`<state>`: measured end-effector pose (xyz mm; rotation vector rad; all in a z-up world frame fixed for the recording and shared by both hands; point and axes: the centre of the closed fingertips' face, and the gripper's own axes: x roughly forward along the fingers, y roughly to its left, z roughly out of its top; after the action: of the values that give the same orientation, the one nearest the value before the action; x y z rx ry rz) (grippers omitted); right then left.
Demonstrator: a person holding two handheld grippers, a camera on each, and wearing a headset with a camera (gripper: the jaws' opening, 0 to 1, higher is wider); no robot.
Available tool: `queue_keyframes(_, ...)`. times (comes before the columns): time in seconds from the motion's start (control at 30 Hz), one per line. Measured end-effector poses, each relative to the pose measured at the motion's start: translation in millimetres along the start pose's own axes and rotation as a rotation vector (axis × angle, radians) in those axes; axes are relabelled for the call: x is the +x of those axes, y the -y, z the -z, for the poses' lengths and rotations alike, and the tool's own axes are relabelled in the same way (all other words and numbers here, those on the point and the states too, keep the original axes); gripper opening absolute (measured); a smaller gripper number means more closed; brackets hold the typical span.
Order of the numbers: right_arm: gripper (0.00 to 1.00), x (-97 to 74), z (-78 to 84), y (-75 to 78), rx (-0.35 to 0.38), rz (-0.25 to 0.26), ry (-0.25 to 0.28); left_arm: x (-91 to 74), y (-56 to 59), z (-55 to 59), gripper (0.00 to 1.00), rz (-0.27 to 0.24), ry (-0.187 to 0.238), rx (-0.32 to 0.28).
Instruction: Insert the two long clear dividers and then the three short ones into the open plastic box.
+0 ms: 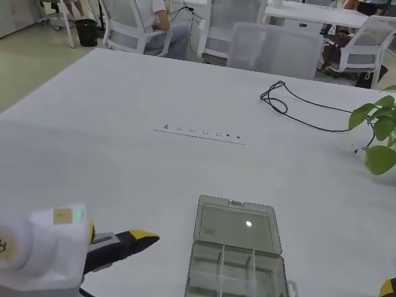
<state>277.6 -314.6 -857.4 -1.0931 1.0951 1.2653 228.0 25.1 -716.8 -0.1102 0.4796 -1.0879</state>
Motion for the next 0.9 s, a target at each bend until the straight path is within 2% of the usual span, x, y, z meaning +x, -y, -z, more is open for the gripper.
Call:
queue_keyframes(0.27,0.33,0.6,-0.6,1.1,0.010,0.006,-0.010,-1.5,-1.2,-0.6,1.00,-0.003,0.002,0.004)
queue_keyframes(0.6,0.33,0.4,-2.0,-0.3,0.002,0.016,-0.023,-1.7,0.0,-1.1,0.99,0.000,0.003,0.007)
queue_keyframes(0.77,0.33,-4.5,-11.0,-2.6,-0.009,0.040,-0.006,-2.6,-1.6,-2.3,0.99,0.001,0.007,0.006)
queue_keyframes(0.8,0.33,-15.1,-23.5,-1.8,0.002,0.071,0.028,-2.4,-2.0,-3.6,0.99,0.003,0.010,0.001)
queue_keyframes(0.9,0.33,-24.1,-35.0,-2.3,-0.004,0.093,0.057,-2.4,-2.2,-5.4,0.98,0.005,0.013,0.002)
